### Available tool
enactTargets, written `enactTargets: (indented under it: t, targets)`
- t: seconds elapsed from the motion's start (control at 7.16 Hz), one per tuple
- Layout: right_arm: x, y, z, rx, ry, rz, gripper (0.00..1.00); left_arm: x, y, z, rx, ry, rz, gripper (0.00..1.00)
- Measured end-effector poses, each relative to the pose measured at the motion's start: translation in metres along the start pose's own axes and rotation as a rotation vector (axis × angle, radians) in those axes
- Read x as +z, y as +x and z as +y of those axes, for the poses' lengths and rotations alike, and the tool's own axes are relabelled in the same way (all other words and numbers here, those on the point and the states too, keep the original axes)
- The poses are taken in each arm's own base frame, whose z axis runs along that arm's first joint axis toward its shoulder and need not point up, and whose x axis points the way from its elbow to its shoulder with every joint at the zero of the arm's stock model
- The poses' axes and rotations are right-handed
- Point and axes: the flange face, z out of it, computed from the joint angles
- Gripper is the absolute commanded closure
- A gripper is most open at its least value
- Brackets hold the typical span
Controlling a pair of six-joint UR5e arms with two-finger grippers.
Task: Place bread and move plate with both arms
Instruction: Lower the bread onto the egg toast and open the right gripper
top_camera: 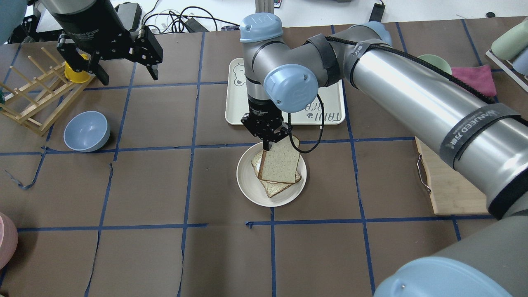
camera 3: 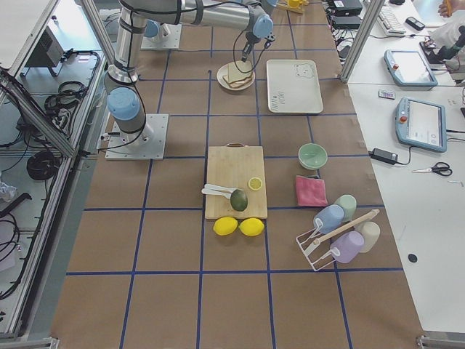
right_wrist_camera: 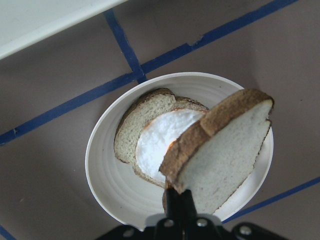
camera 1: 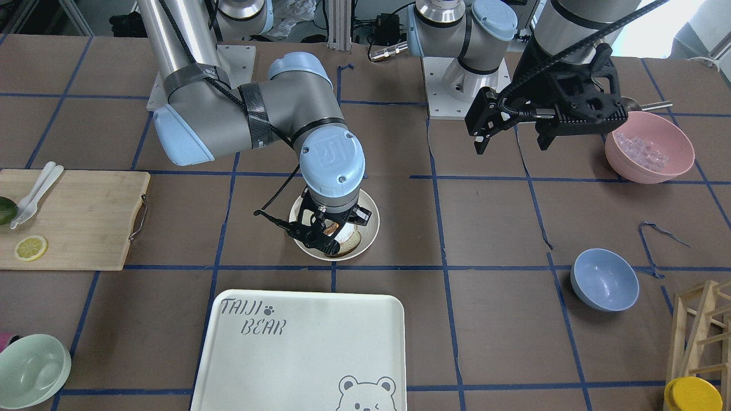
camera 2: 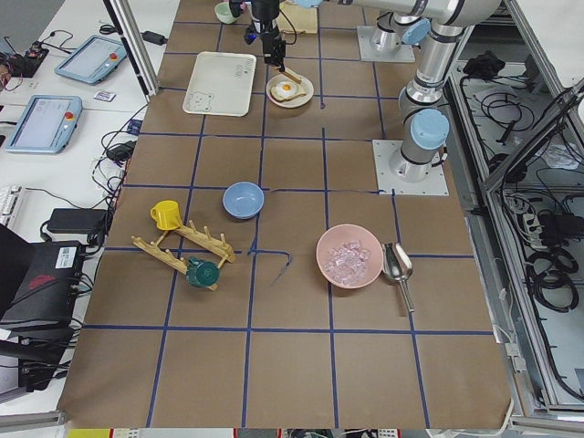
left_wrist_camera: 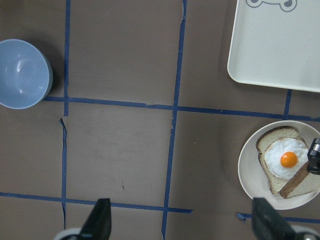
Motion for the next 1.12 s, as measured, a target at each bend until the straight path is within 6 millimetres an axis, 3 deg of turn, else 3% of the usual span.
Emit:
enactTargets:
  t: [0.28,0.42,0.56,0.7,1.12]
  targets:
    - [0.012,-0.003,-0.003,-0.013,-0.024,0.011,0.99,0.000,-0.001,0.000,-0.001,-0.001,0.000,0.00]
    - [0.016,-0.004,-0.004,-0.020,-0.030,0.014,0.83,0.000,-0.002,0.000,-0.002,-0.002,0.000,0.00]
    - [0.019,-0.006,-0.005,-0.024,-0.041,0.006,0.33,0.000,-0.003,0.000,-0.001,-0.002,-0.001,0.00]
    - [0.022,-0.009,-0.006,-0.028,-0.053,-0.014,0.19,0.000,-0.003,0.001,0.001,-0.002,-0.001,0.00]
    - [0.016,-0.011,-0.006,-0.031,-0.049,-0.050,0.00,-0.002,-0.002,0.001,0.002,0.001,0.003,0.00]
